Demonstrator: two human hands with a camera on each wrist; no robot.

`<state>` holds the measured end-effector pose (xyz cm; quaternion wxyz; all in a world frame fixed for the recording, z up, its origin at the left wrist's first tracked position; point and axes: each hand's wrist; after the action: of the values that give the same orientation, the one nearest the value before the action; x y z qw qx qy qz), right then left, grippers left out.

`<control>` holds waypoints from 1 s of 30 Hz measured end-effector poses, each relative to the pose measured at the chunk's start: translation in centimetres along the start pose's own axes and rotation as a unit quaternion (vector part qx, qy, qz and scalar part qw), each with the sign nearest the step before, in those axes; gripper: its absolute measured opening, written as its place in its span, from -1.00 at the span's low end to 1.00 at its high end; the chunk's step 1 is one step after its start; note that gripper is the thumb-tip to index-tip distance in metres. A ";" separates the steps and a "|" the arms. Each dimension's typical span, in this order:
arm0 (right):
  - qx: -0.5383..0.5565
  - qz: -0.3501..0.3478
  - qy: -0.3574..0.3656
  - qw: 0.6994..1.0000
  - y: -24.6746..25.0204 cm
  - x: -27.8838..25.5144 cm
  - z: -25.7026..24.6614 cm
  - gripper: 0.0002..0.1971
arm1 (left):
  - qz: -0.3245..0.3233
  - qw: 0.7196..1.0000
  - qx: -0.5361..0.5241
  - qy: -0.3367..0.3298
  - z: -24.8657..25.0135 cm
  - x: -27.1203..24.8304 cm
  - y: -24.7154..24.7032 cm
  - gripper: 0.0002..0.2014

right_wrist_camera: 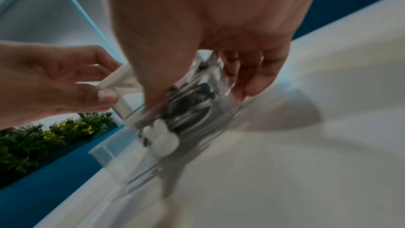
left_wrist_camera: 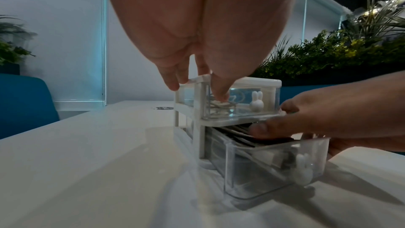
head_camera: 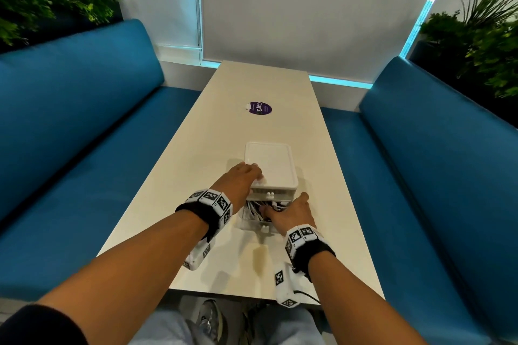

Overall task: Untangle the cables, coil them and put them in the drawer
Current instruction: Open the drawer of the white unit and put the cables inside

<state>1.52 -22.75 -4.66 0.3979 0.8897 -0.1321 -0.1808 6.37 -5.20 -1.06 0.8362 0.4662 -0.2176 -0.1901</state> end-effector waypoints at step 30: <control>-0.057 -0.108 0.082 0.989 2.2 0.4 4.8 -0.66 | -0.009 1.000 -0.022 0.008 0.0 -0.2 0.3 -0.60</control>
<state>-0.35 -27.49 -5.99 0.4354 0.8865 0.0083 -0.1567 6.20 -4.99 -0.85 0.8463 0.4508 -0.2028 -0.1985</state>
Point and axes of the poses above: each hand's wrist, its own x-axis towards the middle knuckle, its own y-axis out of the back of the hand, z = x × y, and after that the axes turned 7 degrees about -x, right-handed
